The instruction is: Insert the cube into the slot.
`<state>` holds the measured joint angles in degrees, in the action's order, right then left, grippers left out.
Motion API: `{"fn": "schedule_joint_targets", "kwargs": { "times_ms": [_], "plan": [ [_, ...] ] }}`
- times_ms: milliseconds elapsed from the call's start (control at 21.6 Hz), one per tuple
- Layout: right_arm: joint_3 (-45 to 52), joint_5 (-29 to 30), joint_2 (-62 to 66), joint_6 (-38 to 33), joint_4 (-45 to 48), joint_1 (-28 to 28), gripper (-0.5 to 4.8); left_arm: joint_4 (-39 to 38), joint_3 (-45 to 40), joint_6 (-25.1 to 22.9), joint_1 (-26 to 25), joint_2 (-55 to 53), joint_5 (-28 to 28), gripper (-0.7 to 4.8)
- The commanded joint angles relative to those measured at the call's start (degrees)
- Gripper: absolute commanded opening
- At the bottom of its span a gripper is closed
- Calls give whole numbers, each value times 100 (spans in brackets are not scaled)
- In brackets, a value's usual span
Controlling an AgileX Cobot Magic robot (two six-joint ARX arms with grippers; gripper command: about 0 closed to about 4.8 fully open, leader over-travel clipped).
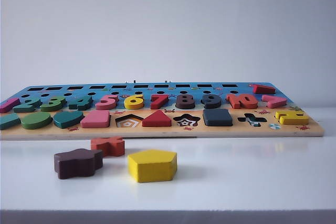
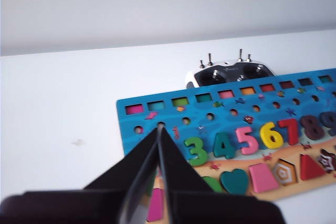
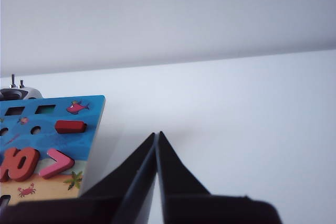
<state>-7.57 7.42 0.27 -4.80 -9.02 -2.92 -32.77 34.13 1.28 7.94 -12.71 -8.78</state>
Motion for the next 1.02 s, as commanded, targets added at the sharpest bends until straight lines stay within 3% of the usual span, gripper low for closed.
{"fn": "schedule_joint_targets", "kwargs": {
  "times_ms": [46,278,1021],
  "plan": [
    [116,-15,-13,-31,299,-9,-5,555,-337,-39,-70,133,560,17],
    [352,-17,-13,-33,428,-9,-4,1193,-1228,-42,-85,564,1178,17],
    [734,-15,-13,-133,592,-4,-4,2107,-3001,-83,-120,1274,1248,17]
  ]
}}
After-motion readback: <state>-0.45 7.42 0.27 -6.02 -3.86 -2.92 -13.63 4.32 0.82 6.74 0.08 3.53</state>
